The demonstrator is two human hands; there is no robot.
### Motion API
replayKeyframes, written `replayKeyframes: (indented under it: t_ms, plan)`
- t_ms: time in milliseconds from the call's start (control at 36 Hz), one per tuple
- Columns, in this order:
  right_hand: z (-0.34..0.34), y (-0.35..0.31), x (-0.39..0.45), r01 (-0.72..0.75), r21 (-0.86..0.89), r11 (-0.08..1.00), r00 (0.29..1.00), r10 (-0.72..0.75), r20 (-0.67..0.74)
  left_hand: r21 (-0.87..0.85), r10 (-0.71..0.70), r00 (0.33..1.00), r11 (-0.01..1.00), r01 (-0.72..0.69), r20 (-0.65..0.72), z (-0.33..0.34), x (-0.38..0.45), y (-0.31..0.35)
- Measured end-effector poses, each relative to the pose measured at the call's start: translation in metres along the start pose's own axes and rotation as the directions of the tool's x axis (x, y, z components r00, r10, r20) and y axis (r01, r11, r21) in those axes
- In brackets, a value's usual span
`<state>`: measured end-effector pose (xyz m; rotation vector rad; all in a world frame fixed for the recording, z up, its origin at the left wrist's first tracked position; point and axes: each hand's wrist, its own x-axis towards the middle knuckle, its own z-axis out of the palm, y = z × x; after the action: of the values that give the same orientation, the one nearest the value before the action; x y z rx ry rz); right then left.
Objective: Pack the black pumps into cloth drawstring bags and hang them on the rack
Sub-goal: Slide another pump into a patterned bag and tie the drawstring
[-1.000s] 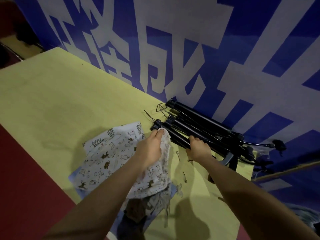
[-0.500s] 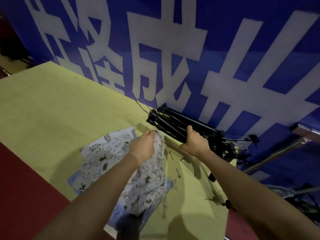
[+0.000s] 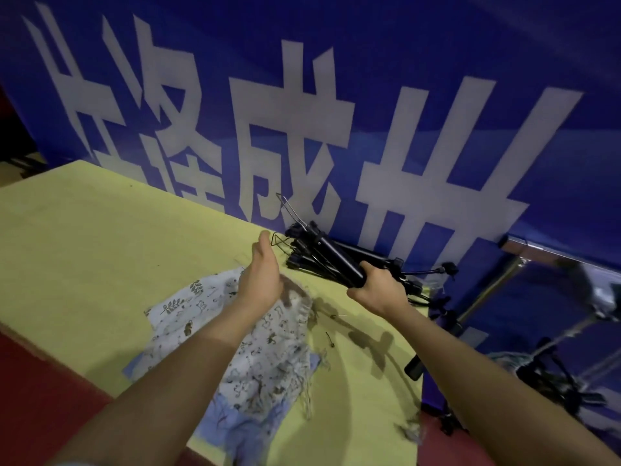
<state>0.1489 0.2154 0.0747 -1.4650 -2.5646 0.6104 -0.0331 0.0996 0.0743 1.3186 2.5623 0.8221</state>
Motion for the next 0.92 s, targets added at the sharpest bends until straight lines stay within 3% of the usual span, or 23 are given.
replayKeyframes:
  t_ms: [111,222,417,611,667,806,917]
  plan:
    - [-0.002,0.002,-0.012,0.011,-0.006,1.000,1.000,-0.011,0.001,0.149,0.097,0.991,0.985,-0.083,-0.090,-0.008,0.002,0.006]
    - [-0.005,0.000,-0.022,0.031,-0.075,0.997,1.000,-0.031,0.002,0.308,0.171,0.984,0.940,-0.149,-0.043,-0.014,0.003,0.011]
    - [-0.012,0.000,-0.024,0.007,0.023,1.000,0.996,-0.005,-0.092,0.127,0.101,0.989,0.985,-0.115,0.107,-0.002,0.001,0.003]
    - [-0.013,-0.014,-0.018,0.058,0.155,0.986,0.993,-0.041,-0.111,-0.004,0.266,0.931,0.962,-0.274,0.250,0.000,-0.004,0.012]
    - [-0.011,-0.019,-0.017,0.074,0.147,0.986,0.994,-0.061,-0.090,-0.013,0.250,0.937,0.967,-0.255,0.245,0.001,-0.003,0.017]
    - [-0.006,-0.019,-0.016,0.075,0.137,0.988,0.995,-0.065,-0.076,0.017,0.165,0.985,0.986,-0.166,0.057,-0.001,0.004,0.014]
    - [-0.001,-0.010,-0.018,0.063,0.161,0.985,0.995,-0.049,-0.091,0.012,0.092,0.991,0.996,-0.094,0.100,-0.002,0.006,-0.001]
